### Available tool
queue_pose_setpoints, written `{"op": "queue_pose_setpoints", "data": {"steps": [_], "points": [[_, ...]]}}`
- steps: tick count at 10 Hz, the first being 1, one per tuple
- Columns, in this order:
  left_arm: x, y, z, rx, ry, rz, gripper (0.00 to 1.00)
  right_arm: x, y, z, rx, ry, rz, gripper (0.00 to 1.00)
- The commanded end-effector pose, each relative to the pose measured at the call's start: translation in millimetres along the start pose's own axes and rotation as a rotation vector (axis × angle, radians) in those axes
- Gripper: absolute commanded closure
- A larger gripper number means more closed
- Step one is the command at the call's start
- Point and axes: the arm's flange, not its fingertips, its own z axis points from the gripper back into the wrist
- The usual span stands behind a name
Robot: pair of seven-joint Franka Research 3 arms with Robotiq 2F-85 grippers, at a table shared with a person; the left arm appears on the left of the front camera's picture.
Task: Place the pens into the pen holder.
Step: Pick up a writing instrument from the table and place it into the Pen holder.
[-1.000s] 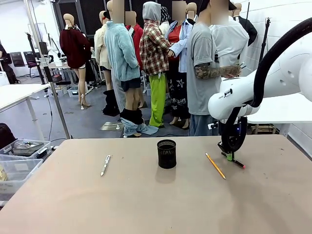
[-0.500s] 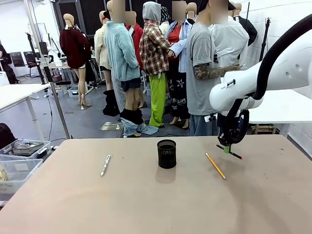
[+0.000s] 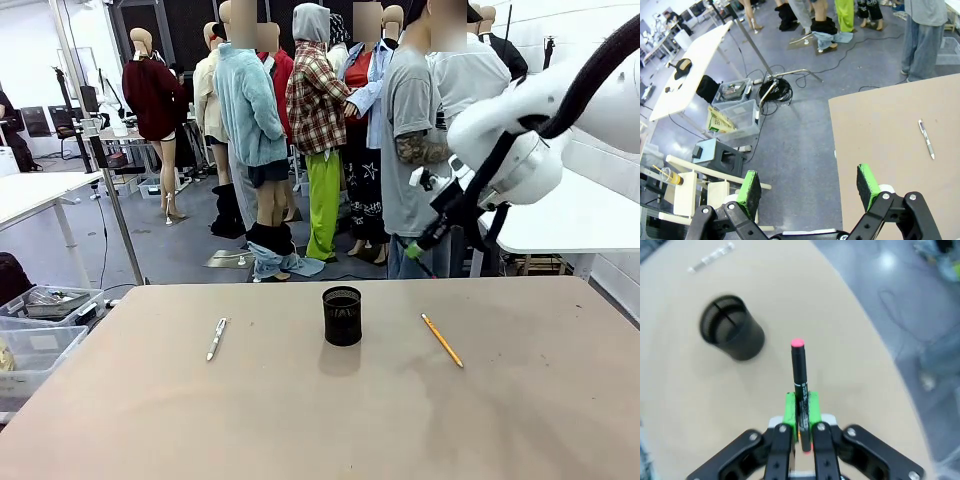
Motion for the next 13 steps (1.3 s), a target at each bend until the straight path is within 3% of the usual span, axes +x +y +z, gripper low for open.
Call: {"op": "queue_pose_setpoints", "data": {"steps": [1, 4, 5, 7, 9, 13], "points": [[1, 1, -1, 0.002, -0.006, 0.004, 0.00, -9, 3, -8, 0.209, -0.198, 0.137, 1.00], [1, 1, -1, 0.002, -0.006, 0.004, 0.00, 27, 10, -39, 0.394, -0.359, 0.371, 1.00], [1, 1, -1, 0.002, -0.006, 0.004, 0.00, 38, 8, -56, 0.385, -0.378, 0.414, 1.00], [1, 1, -1, 0.002, -0.006, 0.004, 0.00, 51, -2, -78, 0.437, -0.415, 0.426, 1.00], [1, 1, -1, 0.002, -0.006, 0.004, 0.00, 65, -8, -105, 0.516, -0.378, 0.449, 1.00], [1, 1, -1, 0.002, -0.006, 0.004, 0.00, 60, -9, -125, 0.605, -0.384, 0.425, 1.00]]}}
